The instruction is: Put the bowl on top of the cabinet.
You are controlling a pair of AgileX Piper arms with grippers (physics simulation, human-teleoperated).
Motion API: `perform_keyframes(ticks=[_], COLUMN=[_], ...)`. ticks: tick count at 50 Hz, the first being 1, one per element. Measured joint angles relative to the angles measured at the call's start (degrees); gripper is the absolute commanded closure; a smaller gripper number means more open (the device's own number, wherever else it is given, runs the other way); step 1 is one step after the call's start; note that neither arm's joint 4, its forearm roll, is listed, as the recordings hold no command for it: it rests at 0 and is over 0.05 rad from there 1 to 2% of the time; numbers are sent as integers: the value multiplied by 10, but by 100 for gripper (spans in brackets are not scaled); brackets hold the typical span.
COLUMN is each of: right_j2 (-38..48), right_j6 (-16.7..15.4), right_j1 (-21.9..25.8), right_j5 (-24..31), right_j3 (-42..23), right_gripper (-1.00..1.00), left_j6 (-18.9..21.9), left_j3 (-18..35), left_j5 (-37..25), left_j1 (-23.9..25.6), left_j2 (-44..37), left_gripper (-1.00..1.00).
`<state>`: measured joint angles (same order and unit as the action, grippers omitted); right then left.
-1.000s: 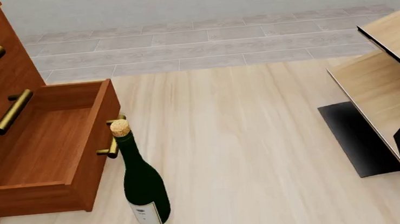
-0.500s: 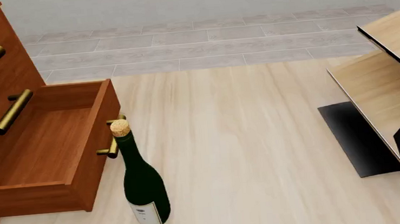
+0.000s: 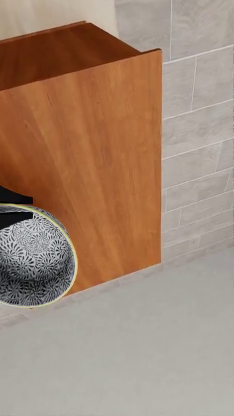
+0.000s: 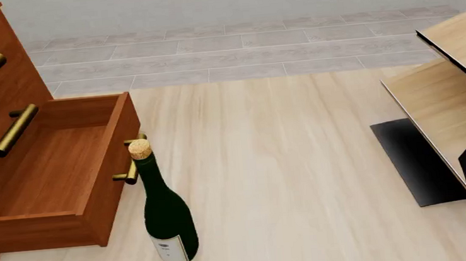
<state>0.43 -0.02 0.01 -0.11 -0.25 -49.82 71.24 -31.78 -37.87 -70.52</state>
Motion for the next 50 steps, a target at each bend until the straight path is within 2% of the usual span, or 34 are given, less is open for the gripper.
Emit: perform_keyframes(ticks=[11,12,30,50], right_j2=[0,0,0,0], right_j6=[0,0,0,0], right_j1=[0,0,0,0], right_j5=[0,0,0,0], right_j3=[0,0,0,0], right_gripper=[-100,-100,-100,-100], left_j6=[1,1,7,10], left_j3=[5,6,28,55], left_j5=[3,3,1,-18], left_j1=[-11,-13,-30,-23], left_j2=[-1,0,22,57], left_gripper=[100,-100,-100,-100])
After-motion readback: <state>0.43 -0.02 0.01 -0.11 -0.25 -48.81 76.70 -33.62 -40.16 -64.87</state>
